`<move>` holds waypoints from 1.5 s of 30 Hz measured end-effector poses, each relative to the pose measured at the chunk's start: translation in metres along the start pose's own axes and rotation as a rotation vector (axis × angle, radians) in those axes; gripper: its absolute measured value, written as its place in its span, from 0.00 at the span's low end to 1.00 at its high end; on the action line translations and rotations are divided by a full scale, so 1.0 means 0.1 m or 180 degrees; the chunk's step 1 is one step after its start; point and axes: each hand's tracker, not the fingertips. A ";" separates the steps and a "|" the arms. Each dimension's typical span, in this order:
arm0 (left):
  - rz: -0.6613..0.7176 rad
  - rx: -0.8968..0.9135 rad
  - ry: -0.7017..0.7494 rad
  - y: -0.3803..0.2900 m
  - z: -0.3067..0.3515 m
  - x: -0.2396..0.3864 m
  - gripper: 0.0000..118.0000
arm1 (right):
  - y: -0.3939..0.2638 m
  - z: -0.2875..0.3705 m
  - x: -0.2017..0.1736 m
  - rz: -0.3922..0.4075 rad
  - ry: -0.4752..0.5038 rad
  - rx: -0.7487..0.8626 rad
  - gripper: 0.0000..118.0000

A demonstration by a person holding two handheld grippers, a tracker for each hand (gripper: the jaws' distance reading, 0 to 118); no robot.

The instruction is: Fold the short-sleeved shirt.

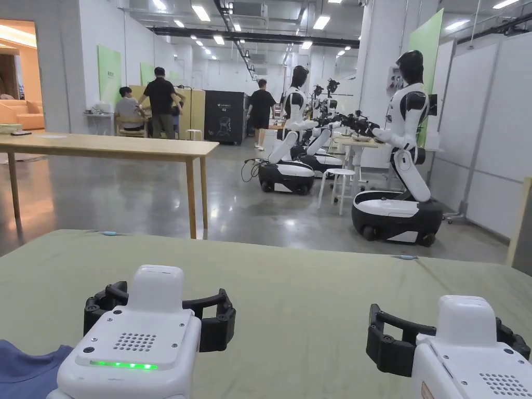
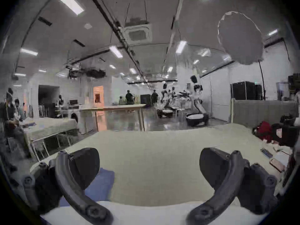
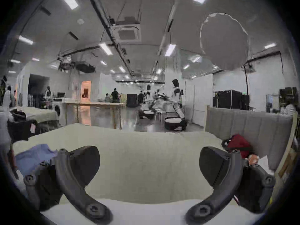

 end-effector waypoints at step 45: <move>0.0237 -0.0570 0.1863 -0.27 1.21 -2.51 0.00 | -0.04 -0.19 -2.63 -0.0132 0.2001 -0.0416 0.01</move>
